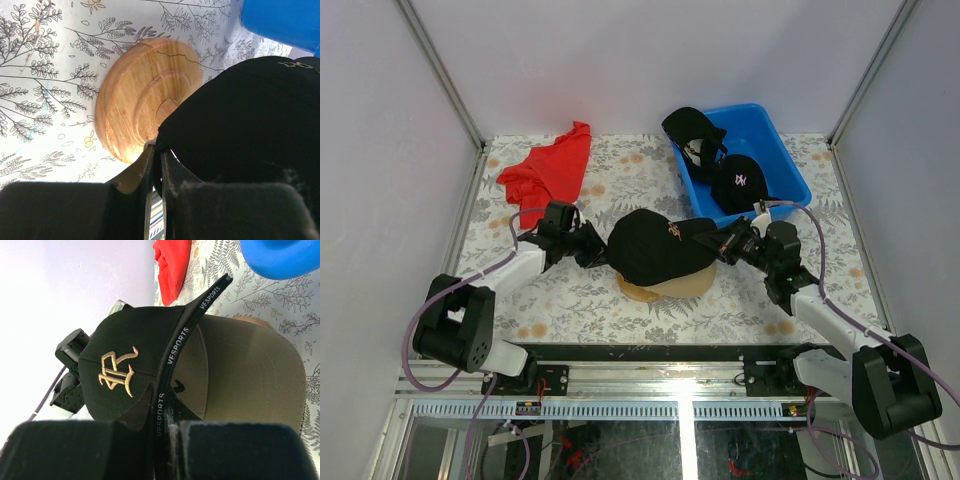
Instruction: Stack the hats
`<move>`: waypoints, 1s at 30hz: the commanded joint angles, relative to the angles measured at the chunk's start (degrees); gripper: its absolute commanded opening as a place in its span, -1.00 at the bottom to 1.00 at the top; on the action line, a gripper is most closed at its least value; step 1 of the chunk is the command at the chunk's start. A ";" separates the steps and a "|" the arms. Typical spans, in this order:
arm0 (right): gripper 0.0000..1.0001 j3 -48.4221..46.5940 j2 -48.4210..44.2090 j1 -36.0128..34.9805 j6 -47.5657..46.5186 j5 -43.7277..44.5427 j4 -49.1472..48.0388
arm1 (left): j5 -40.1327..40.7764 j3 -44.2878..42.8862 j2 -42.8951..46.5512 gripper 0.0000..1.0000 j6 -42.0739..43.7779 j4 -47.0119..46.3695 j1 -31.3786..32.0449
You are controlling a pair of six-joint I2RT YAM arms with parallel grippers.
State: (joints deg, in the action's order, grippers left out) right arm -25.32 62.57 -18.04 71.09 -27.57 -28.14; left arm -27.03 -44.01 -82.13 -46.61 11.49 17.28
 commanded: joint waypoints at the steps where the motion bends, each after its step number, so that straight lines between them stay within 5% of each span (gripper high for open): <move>1: -1.00 0.87 1.30 -0.16 -13.03 1.21 17.34 | 2.98 2.58 -2.40 -0.88 2.80 2.87 -0.01; 7: -1.00 -1.99 5.21 -0.50 -21.89 3.78 26.22 | 2.68 3.73 -2.70 -0.89 3.02 3.22 0.04; 23: -1.00 -18.23 20.93 -2.30 -29.18 2.95 24.22 | 8.64 9.90 8.98 -0.92 1.43 14.30 0.04; 30: -0.39 -16.59 14.17 -2.42 -28.52 1.80 33.85 | 8.53 8.29 7.02 -0.92 0.89 13.70 0.04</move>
State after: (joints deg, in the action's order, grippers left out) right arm -45.39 78.63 -20.29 50.22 -31.44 -12.10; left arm -22.87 -37.17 -72.29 -47.27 14.52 17.26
